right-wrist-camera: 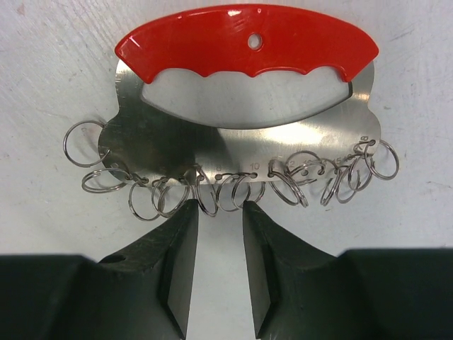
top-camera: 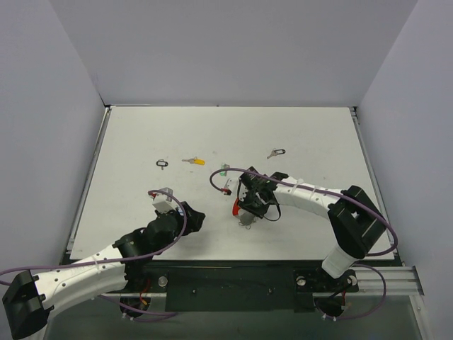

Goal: Put the keys on the keyring

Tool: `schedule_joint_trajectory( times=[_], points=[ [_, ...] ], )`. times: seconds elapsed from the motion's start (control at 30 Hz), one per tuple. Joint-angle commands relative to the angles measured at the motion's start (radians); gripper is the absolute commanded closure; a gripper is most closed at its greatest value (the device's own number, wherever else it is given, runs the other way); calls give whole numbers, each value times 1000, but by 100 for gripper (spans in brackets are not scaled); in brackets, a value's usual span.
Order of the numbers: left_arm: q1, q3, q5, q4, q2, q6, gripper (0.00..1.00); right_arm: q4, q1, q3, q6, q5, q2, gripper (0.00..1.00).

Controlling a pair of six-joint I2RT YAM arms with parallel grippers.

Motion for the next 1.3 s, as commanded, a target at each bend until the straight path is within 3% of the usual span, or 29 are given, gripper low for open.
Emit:
schedule_joint_trajectory(
  times=[0.0,0.33,0.6,0.77,0.87,1.0,1.1,1.27],
  points=[
    [5,3,7,45,-12,7,19,-67,13,44,6,17,14,73],
    [5,2,8,43,-18,9,20,-102,22,76,-9,2,48,83],
    [5,3,13,43,-27,10,20,-122,25,91,-17,-7,63,85],
    [5,2,21,48,-30,20,20,-127,27,95,-23,-21,63,99],
    [5,-7,60,78,-37,50,21,-124,25,93,-28,-27,39,100],
    [5,-30,181,259,-53,187,22,-148,-16,111,-38,-76,-38,100],
    [2,-24,286,403,-51,361,24,-197,-57,139,-54,-195,-121,100],
    [3,72,465,502,32,662,28,-315,-131,202,-141,-372,-245,100]
  ],
)
